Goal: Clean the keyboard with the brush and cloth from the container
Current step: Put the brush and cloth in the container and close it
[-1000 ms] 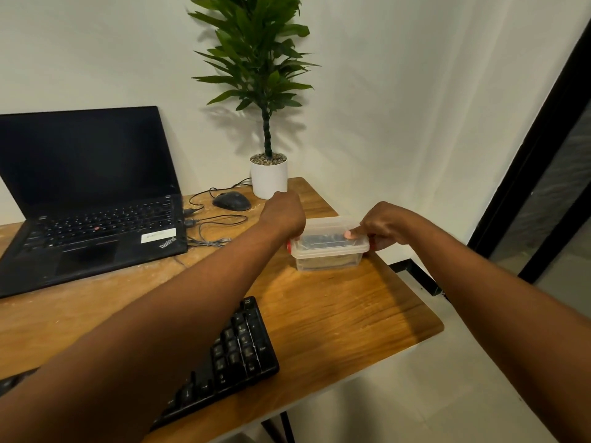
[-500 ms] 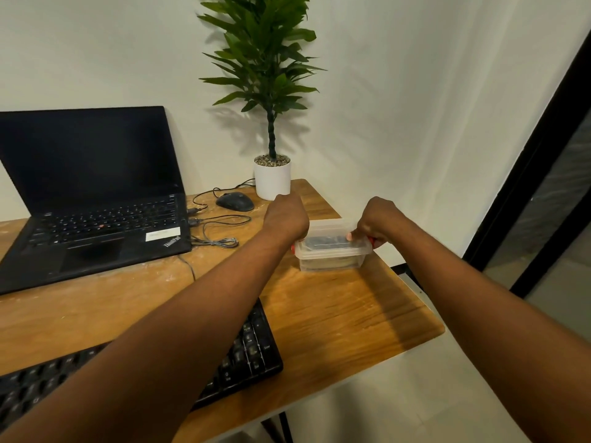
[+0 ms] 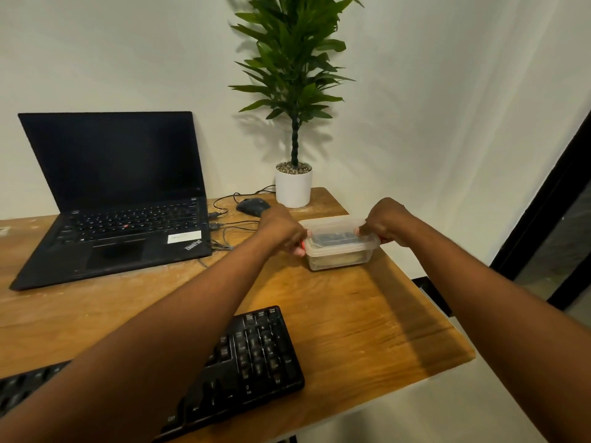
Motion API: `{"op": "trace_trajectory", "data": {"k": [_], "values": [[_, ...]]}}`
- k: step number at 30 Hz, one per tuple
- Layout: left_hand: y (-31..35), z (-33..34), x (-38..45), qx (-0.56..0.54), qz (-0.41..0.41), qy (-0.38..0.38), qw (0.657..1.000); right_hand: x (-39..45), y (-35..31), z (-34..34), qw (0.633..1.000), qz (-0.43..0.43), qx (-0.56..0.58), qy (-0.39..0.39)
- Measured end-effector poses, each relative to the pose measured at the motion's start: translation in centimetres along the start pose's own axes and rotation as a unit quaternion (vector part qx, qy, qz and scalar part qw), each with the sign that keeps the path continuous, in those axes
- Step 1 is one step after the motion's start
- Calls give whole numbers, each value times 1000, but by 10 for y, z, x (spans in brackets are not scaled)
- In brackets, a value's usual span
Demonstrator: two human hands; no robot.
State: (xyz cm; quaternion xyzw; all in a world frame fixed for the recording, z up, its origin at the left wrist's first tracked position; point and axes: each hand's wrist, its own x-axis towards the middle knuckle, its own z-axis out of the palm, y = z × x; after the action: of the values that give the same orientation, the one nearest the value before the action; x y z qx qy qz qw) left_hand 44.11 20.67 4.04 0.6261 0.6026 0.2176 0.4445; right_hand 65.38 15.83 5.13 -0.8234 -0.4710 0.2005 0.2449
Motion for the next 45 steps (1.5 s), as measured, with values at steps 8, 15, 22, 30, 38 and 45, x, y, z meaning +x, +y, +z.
{"op": "trace_trajectory", "data": {"k": [8,15,22,30,38,45], "values": [[-2,-15,41,-13,13,24,1000,41,-17,18,1000,-26,15,1],[-9,-19,47,29,39,36,998,45,-17,24,1000,-26,0,-15],[-40,-62,8,173,162,84,968,-12,-37,26,983,-169,1,67],[-120,-154,-114,269,196,22,943,-123,-61,56,952,-293,65,-58],[-189,-229,-210,329,114,-5,937,-202,-87,104,922,-344,31,-175],[-236,-269,-257,363,43,-92,926,-239,-104,123,890,-366,-99,-252]]}}
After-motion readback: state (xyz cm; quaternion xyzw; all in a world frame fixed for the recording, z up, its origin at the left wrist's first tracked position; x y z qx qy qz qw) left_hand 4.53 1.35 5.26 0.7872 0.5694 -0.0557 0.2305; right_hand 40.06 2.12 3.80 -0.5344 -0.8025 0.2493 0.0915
